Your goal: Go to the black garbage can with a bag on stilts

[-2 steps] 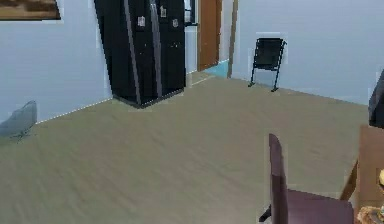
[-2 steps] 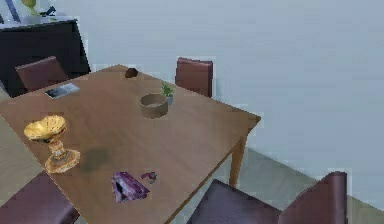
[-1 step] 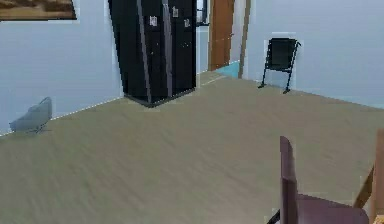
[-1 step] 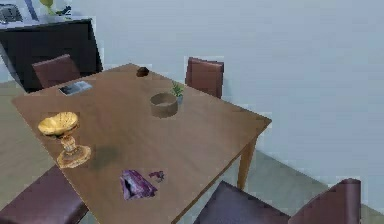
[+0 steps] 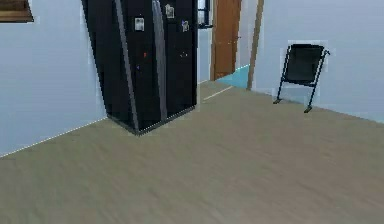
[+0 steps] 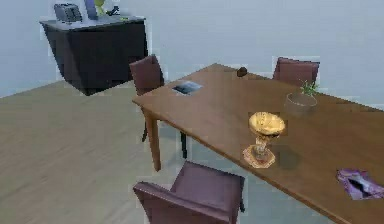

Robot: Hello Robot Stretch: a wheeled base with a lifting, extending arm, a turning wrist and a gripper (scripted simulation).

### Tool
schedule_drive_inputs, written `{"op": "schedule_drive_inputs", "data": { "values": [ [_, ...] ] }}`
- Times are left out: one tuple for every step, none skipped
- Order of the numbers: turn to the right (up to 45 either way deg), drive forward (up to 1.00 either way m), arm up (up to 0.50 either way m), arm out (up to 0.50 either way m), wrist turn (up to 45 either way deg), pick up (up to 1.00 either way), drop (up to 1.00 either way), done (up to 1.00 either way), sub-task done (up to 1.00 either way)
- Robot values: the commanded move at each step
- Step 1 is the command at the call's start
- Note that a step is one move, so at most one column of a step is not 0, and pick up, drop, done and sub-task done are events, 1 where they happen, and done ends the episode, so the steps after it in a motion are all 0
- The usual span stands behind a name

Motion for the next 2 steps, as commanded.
{"op": "schedule_drive_inputs", "data": {
  "values": [
    [39.0,0.00,0.00,0.00,0.0,0.00,0.00,0.00,0.00],
    [0.0,0.65,0.00,0.00,0.0,0.00,0.00,0.00,0.00]
  ]
}}
